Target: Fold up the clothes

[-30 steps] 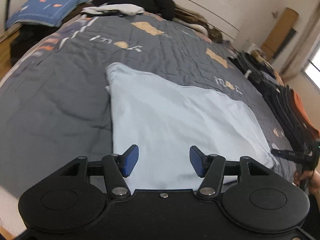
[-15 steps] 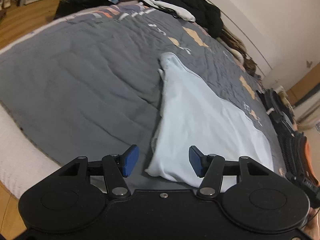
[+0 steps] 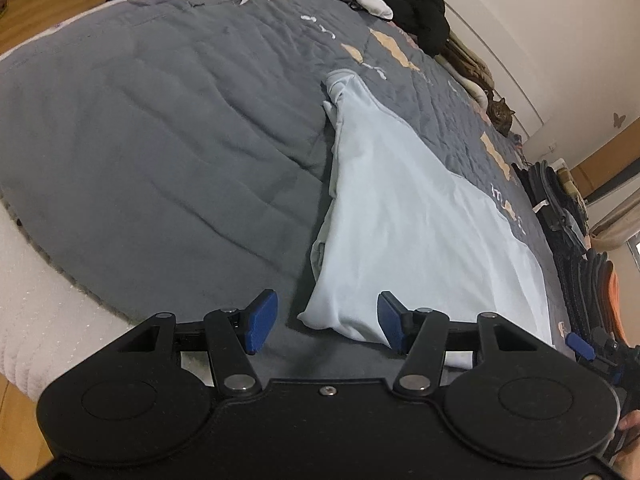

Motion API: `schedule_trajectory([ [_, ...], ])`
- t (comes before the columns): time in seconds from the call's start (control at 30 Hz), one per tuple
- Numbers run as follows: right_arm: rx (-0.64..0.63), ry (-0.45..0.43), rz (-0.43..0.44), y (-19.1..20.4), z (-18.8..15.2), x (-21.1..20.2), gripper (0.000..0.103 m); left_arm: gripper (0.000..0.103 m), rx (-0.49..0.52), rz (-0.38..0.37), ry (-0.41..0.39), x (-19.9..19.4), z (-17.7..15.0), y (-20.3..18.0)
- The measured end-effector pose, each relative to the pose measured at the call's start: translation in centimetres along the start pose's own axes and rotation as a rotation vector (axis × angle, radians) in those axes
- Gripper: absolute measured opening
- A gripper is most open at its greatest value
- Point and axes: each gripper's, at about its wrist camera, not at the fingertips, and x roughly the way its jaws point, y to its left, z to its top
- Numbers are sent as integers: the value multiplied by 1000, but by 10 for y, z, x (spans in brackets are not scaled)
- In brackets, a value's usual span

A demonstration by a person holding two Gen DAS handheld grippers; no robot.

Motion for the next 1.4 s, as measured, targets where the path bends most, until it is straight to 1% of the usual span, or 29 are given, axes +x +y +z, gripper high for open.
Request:
schedule_trajectory([
  [0.1,-7,25,3,5,-4,7,50,52,-15,-17,28,6,-1,3],
  [0.17,-8,39,5,6,-5,11,51,47,-17,-28,44,10,-1,5],
  [0.2,-8,43,8,7,-6,13,51,47,-18,-25,50,12,-1,5],
  [0.23,-7,45,10,7,-7,13,51,44,-20,-21,56,15,-1,6],
  [0.33,-3,54,6,5,-8,14,51,42,-41,-25,55,20,1,6],
  [0.4,5,54,2,4,-9,14,51,41,-37,-33,57,23,4,3],
  [0.53,14,46,-1,2,-8,10,51,14,-4,-34,68,31,9,-9],
  [0.67,23,37,-3,1,-7,9,51,5,38,-6,35,31,10,-21],
  [0.77,27,29,-2,0,-6,7,51,4,102,12,7,24,14,-38],
  [0.87,40,13,6,-1,-3,3,52,4,163,-29,-27,15,23,-68],
  [0.93,55,-8,11,-2,0,-1,52,4,222,-68,-40,13,28,-99],
  [1.1,112,-92,11,-12,10,-17,52,4,354,-184,-27,30,33,-181],
  [1.17,139,-128,1,-19,16,-26,52,4,428,-228,14,46,25,-215],
  [1.3,193,-198,-36,-37,24,-45,52,4,595,-283,126,83,-11,-271],
  [1.37,202,-217,-64,-45,26,-52,52,4,677,-275,175,102,-36,-290],
  [1.4,206,-226,-79,-48,27,-55,52,4,705,-252,200,111,-47,-294],
])
